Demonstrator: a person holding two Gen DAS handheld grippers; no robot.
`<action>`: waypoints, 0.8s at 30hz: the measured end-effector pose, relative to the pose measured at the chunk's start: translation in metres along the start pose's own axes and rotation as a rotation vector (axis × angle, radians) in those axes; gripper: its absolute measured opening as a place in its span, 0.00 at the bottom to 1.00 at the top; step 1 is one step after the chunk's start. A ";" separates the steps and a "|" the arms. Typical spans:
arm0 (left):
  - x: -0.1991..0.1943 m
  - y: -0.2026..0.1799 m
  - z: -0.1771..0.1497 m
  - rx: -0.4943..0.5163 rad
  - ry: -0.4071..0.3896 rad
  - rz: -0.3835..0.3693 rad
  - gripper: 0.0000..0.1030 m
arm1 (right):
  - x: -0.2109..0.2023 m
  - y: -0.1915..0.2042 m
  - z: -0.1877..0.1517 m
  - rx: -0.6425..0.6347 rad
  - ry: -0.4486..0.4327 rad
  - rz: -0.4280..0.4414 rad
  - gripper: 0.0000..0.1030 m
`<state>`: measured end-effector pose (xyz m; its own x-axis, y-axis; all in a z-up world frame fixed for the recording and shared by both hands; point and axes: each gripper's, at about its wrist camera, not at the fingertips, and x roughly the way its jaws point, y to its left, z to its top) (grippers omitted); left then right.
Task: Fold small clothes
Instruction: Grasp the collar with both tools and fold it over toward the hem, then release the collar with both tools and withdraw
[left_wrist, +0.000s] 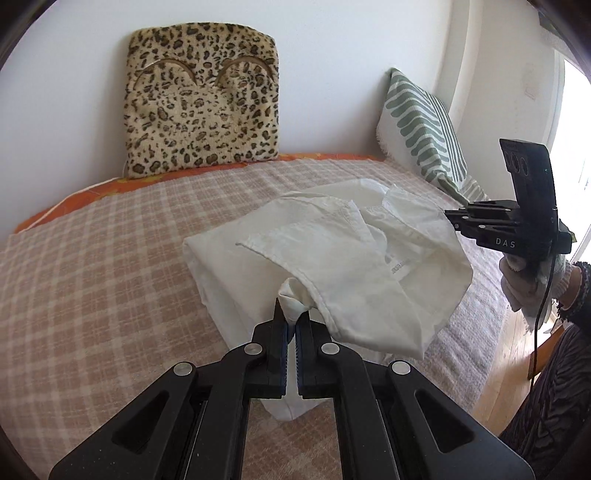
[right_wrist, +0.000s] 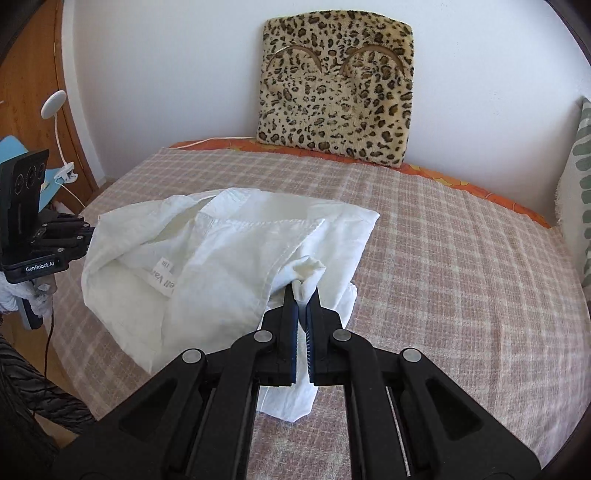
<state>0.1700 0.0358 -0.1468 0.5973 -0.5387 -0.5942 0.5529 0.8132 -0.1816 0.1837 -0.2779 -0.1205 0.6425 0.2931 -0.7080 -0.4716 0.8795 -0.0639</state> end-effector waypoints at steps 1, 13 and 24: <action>0.003 -0.003 -0.006 0.018 0.019 0.010 0.02 | 0.002 0.001 -0.006 -0.006 0.012 -0.008 0.05; -0.038 0.000 -0.028 0.001 0.069 0.084 0.08 | -0.031 0.007 -0.057 -0.110 0.143 0.007 0.16; -0.013 -0.025 0.031 -0.038 -0.052 -0.007 0.09 | 0.005 -0.083 0.014 0.527 0.111 0.348 0.42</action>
<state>0.1664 0.0154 -0.1097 0.6234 -0.5545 -0.5512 0.5352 0.8166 -0.2162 0.2348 -0.3445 -0.1093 0.4256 0.5787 -0.6957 -0.2625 0.8147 0.5171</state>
